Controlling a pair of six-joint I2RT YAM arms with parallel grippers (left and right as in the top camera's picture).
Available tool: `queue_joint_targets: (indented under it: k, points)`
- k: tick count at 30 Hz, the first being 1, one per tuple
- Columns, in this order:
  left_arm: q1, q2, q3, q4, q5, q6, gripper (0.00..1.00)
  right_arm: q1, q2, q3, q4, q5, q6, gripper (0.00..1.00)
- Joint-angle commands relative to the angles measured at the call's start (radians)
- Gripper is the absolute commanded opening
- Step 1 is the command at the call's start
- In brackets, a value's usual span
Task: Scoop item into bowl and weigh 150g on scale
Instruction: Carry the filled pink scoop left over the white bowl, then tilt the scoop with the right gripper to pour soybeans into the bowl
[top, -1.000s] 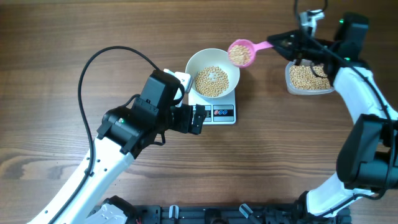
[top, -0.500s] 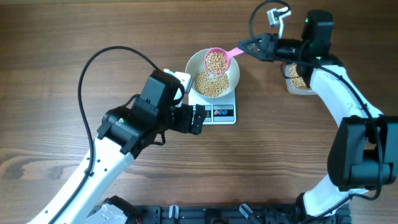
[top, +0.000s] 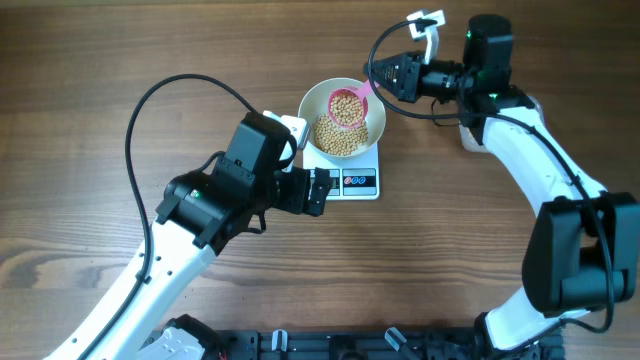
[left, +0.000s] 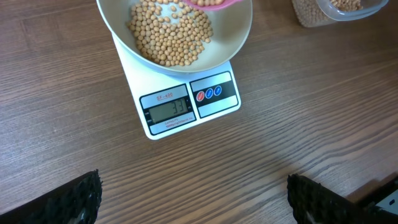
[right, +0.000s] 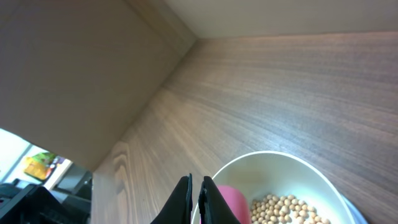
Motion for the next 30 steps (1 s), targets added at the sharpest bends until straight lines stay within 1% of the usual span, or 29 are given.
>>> queue_joint_targets:
  k: [1, 6, 10, 17, 24, 29, 30]
  points:
    - [-0.005, -0.001, -0.004, 0.0, -0.01, 0.021, 1.0, 0.015, -0.033, 0.001, 0.007, 0.024, -0.053, 0.05]
    - [-0.005, -0.001, -0.004, 0.0, -0.01, 0.021, 1.0, 0.061, -0.033, 0.001, 0.005, 0.099, -0.134, 0.05]
    - [-0.005, -0.001, -0.004, 0.0, -0.01, 0.021, 1.0, 0.09, -0.033, 0.001, 0.006, 0.174, -0.168, 0.04]
    - [-0.005, -0.001, -0.004, 0.0, -0.01, 0.021, 1.0, 0.113, -0.033, 0.001, 0.002, 0.207, -0.236, 0.05]
    - [-0.005, -0.001, -0.004, 0.0, -0.01, 0.021, 1.0, 0.148, -0.033, 0.001, -0.051, 0.31, -0.342, 0.04]
    - [-0.005, -0.001, -0.004, 0.0, -0.01, 0.021, 1.0, 0.176, -0.032, 0.001, -0.071, 0.329, -0.373, 0.04]
    - [-0.005, -0.001, -0.004, 0.0, -0.01, 0.021, 1.0, 0.185, -0.032, 0.001, -0.072, 0.36, -0.376, 0.04]
